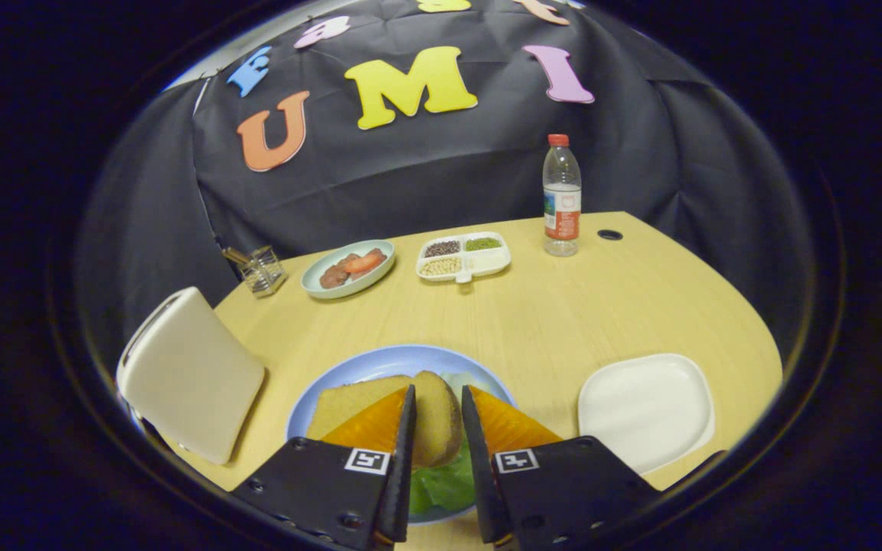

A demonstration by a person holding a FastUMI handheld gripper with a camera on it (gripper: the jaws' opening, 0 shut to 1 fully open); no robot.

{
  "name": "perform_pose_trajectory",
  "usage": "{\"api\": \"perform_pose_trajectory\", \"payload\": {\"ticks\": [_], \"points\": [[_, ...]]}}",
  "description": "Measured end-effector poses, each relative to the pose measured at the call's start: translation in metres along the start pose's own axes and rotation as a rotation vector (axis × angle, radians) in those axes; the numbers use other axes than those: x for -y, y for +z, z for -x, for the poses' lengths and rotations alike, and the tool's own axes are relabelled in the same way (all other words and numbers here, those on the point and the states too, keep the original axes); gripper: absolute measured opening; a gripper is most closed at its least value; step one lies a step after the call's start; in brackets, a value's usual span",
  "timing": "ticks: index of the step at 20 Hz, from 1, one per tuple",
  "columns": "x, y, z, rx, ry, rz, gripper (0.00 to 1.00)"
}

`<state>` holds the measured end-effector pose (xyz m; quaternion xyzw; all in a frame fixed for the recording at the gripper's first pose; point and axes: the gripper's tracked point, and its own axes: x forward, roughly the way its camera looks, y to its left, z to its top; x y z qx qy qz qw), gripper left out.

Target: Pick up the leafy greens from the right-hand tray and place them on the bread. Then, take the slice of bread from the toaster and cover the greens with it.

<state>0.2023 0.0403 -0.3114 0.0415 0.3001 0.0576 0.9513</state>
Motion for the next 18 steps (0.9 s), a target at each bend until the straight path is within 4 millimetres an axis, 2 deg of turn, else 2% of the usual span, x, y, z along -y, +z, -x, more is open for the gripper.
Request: {"api": "perform_pose_trajectory", "payload": {"ticks": [3, 8, 15, 18], "points": [[0.004, 0.007, 0.012, 0.045, -0.046, 0.030, 0.43], [-0.003, 0.034, 0.051, 0.148, -0.083, 0.052, 0.67], [-0.017, 0.077, 0.129, 0.332, -0.090, 0.033, 0.94], [-0.015, 0.094, 0.169, 0.427, -0.130, 0.047, 0.97]]}}
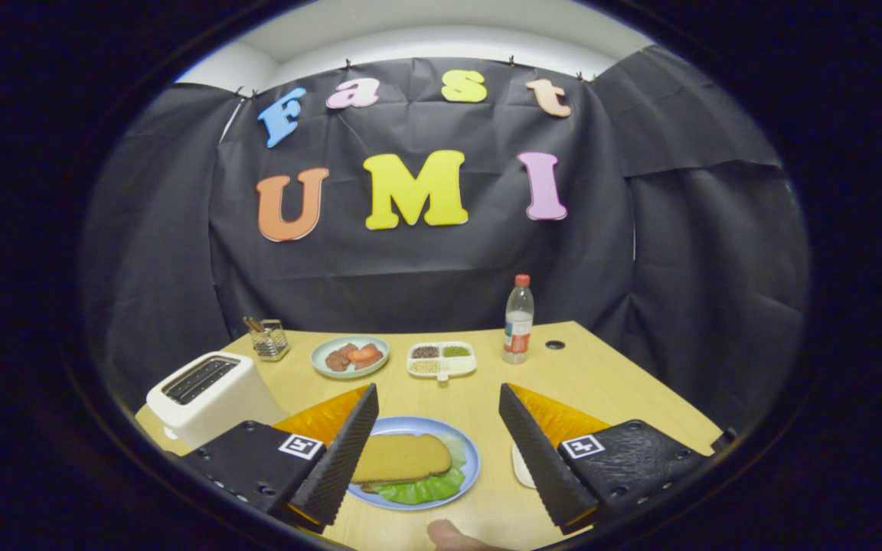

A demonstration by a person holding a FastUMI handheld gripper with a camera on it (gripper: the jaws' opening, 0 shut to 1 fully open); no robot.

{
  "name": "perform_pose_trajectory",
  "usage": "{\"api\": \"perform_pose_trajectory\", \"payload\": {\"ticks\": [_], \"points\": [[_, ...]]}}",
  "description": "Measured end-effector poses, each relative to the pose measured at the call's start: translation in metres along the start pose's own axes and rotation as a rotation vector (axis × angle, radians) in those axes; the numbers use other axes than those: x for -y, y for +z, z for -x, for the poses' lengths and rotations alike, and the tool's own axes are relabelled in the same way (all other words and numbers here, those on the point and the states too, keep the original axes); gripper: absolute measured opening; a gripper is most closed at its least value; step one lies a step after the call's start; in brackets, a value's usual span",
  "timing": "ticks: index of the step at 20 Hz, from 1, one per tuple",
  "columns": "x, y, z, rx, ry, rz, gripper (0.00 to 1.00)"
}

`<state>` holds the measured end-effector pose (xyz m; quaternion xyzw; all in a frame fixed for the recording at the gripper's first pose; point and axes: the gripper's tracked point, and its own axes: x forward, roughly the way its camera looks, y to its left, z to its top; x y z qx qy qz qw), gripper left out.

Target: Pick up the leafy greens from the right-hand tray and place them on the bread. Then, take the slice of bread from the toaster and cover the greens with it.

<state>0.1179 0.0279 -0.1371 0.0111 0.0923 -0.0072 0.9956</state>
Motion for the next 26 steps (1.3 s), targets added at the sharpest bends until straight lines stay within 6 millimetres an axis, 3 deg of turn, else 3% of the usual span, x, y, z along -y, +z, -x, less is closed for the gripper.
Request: {"api": "perform_pose_trajectory", "payload": {"ticks": [9, 13, 20, 26], "points": [[0.010, 0.048, 0.104, 0.199, -0.027, 0.038, 0.96], [0.009, 0.057, 0.133, 0.241, -0.019, 0.050, 0.96], [0.006, 0.063, 0.151, 0.270, -0.022, 0.086, 0.95], [0.002, 0.041, 0.145, 0.201, 0.013, 0.066, 0.95]]}}
